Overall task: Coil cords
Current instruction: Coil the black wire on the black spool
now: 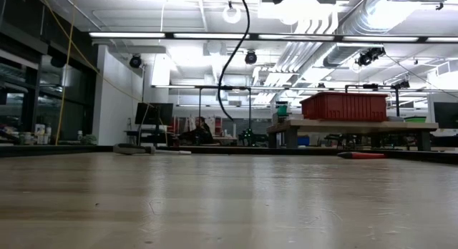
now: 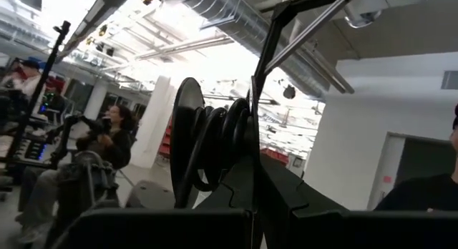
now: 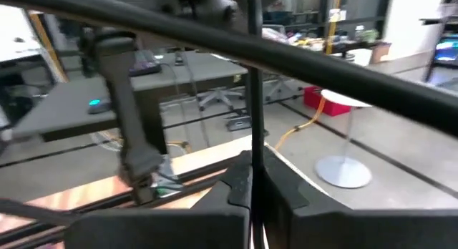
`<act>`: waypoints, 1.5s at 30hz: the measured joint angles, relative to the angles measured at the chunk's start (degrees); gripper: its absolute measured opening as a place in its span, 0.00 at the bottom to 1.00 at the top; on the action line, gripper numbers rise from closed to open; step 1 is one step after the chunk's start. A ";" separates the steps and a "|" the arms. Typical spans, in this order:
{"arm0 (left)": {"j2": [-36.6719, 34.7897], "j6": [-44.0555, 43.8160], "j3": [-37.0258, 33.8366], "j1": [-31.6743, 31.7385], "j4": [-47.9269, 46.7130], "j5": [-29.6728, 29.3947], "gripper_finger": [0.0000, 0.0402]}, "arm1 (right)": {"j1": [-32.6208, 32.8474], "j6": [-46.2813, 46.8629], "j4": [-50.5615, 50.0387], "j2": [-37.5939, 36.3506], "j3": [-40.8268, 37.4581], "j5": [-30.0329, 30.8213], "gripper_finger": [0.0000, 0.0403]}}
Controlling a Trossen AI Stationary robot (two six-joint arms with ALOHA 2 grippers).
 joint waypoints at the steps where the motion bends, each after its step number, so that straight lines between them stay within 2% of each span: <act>1: -0.37 0.00 0.00 0.58 -0.29 0.20 0.00 | 0.14 0.35 -0.02 -0.09 0.00 -0.76 0.01; 10: -2.79 -0.92 0.00 6.43 -2.68 2.68 0.00 | 2.25 2.32 -0.67 -3.67 0.00 -2.08 0.00; 18: -6.15 8.00 0.02 9.72 -22.77 4.57 0.00 | 4.47 4.06 -1.43 -7.07 0.00 -2.36 0.00; 26: -10.38 10.76 0.02 12.43 -41.18 7.88 0.00 | 5.44 6.13 -4.10 -8.44 0.00 -4.16 0.00; 36: -12.71 12.71 0.04 9.97 -66.20 9.43 0.00 | 5.57 6.91 -8.56 -10.42 0.00 -7.37 0.00; 42: -11.71 12.35 0.07 5.50 -73.88 9.44 0.00 | 5.47 7.44 -9.47 -10.68 0.00 -8.20 0.00; 45: -10.42 12.12 0.04 2.59 -74.11 9.28 0.00 | 5.42 7.61 -9.01 -10.68 0.00 -9.20 0.00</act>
